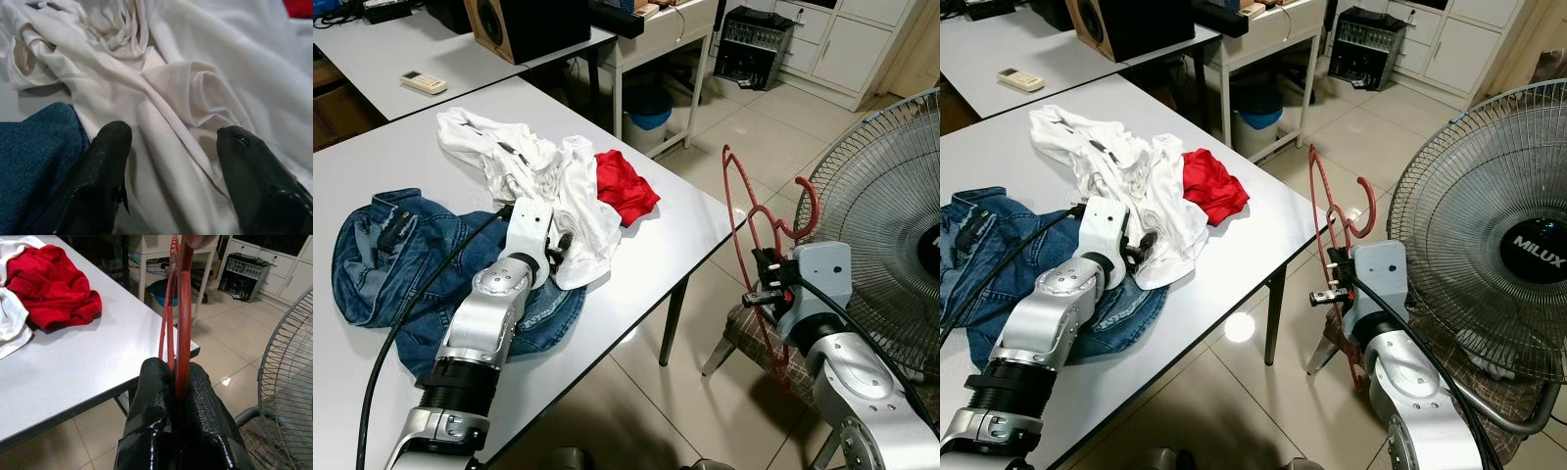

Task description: Hang hanger

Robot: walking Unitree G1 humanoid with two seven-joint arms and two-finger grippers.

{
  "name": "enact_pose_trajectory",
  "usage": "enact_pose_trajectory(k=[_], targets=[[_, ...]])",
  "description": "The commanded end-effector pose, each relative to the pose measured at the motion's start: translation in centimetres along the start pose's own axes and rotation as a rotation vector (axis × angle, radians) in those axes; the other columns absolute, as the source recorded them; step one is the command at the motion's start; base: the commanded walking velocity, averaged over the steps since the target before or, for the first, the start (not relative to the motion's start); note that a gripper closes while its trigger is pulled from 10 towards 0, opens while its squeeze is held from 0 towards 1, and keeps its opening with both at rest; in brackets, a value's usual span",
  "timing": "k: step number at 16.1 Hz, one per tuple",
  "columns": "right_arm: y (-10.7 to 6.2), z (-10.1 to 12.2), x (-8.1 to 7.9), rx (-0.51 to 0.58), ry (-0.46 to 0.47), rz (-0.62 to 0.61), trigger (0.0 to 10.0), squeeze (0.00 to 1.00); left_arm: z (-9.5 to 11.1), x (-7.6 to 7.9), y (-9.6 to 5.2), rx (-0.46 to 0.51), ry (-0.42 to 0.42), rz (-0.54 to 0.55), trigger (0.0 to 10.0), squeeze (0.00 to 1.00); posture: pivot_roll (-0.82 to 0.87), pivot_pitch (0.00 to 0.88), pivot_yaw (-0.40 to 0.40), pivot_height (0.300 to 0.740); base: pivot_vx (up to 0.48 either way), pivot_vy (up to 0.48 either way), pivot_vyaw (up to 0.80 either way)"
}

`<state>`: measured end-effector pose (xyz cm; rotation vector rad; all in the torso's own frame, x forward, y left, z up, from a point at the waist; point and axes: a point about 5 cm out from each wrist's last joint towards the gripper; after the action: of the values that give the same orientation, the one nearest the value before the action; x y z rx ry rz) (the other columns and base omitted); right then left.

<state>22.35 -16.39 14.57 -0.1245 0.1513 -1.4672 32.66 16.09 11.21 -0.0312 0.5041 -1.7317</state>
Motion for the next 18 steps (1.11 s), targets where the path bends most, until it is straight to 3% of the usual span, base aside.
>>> enact_pose_trajectory(k=[1, 9, 15, 17, 18], targets=[[0.1, 0.3, -0.2, 0.019, -0.011, 0.012, 10.0, 0.00, 0.6, 0.0, -0.1, 0.029, 0.002, -0.002, 0.0, 0.00, -0.06, 0.060, 0.011, 0.740, 0.000, 0.000, 0.00], [0.1, 0.1, -0.3, 0.018, -0.014, 0.014, 10.0, 0.00, 0.4, 0.5, -0.2, 0.045, -0.008, -0.044, 0.0, 0.00, -0.06, 0.055, 0.007, 0.740, 0.000, 0.000, 0.00], [0.2, -0.1, -0.4, 0.015, -0.014, 0.012, 10.0, 0.00, 0.9, -0.3, -0.4, 0.085, -0.048, -0.044, 0.0, 0.00, -0.05, 0.066, 0.006, 0.740, 0.000, 0.000, 0.00], [0.3, 0.0, -0.4, 0.018, -0.015, 0.009, 10.0, 0.00, 1.6, -0.5, -0.6, 0.136, -0.097, -0.076, 0.0, 0.00, -0.05, 0.064, 0.006, 0.740, 0.000, 0.000, 0.00], [0.4, 0.0, -0.4, 0.021, -0.017, 0.010, 10.0, 0.00, 3.1, -0.9, -0.9, 0.235, -0.231, -0.111, 0.0, 0.00, -0.04, 0.061, 0.003, 0.740, 0.000, 0.000, 0.00]])
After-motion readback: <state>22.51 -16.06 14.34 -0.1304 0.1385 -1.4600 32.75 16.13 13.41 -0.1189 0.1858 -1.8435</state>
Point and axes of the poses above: a point about 5 cm out from each wrist's last joint towards the gripper, its own y axis pointing out of the wrist towards the gripper, its own z axis along the axis of the wrist's last joint, x = y × z, and after that the axes turned 7 degrees about y, right-handed
